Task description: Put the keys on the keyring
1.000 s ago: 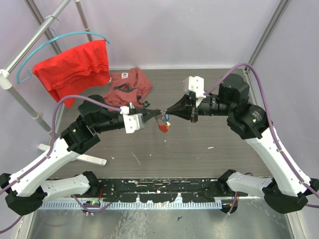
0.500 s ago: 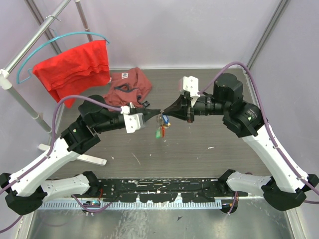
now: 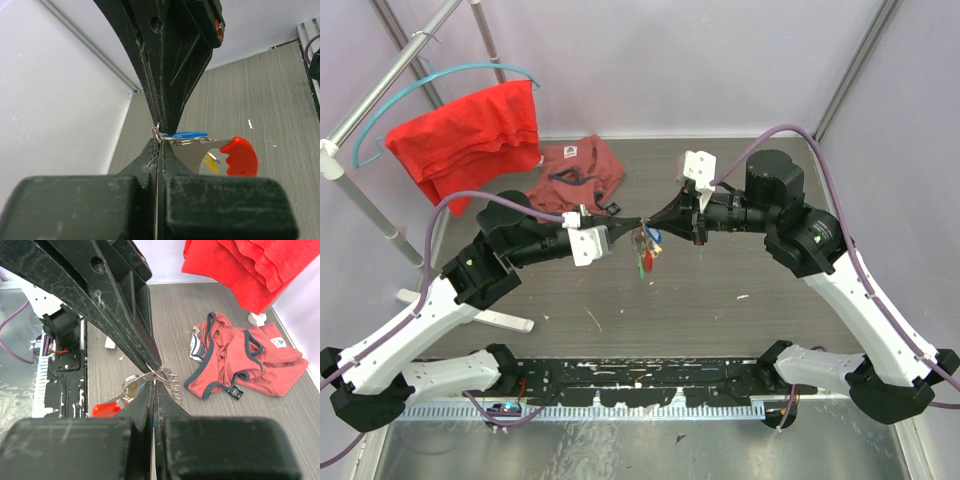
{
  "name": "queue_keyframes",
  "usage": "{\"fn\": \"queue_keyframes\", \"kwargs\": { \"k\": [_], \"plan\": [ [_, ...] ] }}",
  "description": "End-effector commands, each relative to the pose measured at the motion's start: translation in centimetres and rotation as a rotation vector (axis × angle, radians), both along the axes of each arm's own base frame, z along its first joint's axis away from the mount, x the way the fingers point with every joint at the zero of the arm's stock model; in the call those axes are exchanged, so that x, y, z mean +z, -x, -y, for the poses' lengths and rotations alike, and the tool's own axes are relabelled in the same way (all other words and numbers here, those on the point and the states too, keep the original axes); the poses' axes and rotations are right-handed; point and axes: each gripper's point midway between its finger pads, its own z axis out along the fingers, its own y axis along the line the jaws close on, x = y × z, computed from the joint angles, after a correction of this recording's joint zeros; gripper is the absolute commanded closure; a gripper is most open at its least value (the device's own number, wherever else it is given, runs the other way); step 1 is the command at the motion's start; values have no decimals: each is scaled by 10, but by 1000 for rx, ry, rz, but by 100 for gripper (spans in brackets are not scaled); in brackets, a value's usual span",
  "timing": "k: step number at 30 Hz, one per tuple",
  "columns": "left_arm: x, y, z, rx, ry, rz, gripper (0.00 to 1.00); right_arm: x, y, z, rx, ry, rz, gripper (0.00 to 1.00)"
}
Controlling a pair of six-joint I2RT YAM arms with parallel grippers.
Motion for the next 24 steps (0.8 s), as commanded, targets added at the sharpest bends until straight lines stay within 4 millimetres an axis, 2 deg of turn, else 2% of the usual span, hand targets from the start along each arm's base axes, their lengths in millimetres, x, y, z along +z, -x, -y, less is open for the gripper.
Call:
{"fn": "queue_keyframes", "kwargs": {
  "k": [1, 16, 24],
  "plan": [
    [32, 8, -4, -19, 66, 63, 100, 22, -4, 5, -54, -63, 64, 99],
    [36, 12, -7, -23, 89, 66, 100, 22, -2, 8, -68, -83, 55, 99],
    [44, 22, -7, -64, 142, 61, 100, 23, 0, 6, -61, -101, 38, 99]
  ]
}}
